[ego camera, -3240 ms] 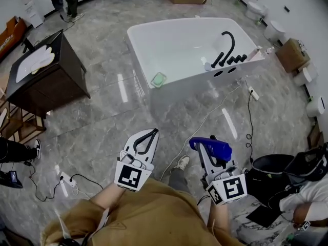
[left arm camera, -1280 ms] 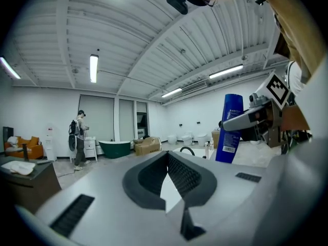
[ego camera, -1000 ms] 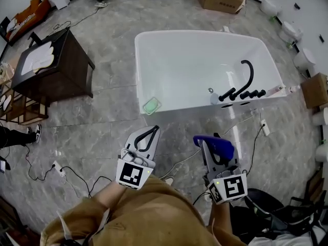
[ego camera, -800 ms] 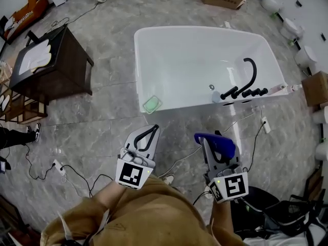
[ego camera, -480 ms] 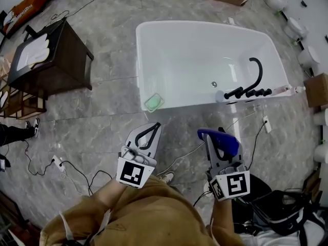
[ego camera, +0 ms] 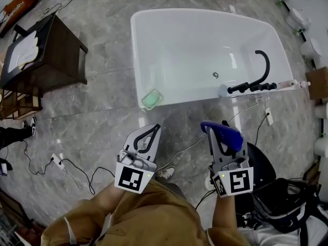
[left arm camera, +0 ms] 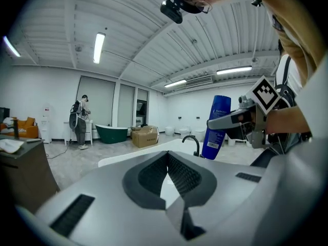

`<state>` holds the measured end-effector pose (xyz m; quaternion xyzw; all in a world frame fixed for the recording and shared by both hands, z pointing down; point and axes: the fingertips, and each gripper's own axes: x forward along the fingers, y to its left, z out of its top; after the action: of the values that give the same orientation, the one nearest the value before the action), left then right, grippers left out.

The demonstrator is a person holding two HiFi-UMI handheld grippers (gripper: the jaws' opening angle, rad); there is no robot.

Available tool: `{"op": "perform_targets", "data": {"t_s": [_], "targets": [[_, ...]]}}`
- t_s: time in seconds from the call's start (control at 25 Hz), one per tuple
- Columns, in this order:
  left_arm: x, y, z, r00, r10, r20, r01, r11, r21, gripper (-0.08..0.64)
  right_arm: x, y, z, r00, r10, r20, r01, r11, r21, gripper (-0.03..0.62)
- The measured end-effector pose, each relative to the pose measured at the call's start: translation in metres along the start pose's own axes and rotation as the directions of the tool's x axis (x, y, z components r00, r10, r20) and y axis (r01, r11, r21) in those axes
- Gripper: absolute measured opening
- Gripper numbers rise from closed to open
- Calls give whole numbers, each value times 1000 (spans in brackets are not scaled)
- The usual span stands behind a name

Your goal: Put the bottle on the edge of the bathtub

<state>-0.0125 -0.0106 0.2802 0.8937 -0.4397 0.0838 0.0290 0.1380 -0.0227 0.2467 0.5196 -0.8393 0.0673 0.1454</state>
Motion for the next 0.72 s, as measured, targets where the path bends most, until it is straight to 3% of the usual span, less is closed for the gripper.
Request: {"op": "perform_targets", "data": {"t_s": [0.44,0.72], "targets": [[37,33,-27,999,-14,-37,15,999,39,8,61,-13,-26,1000,2,-22,-2,1000,14,160],[57,47,-48,996,-15,-87,16,1000,15,8,102,-25,-49,1000,11,-26,-10,999,31,160]]}}
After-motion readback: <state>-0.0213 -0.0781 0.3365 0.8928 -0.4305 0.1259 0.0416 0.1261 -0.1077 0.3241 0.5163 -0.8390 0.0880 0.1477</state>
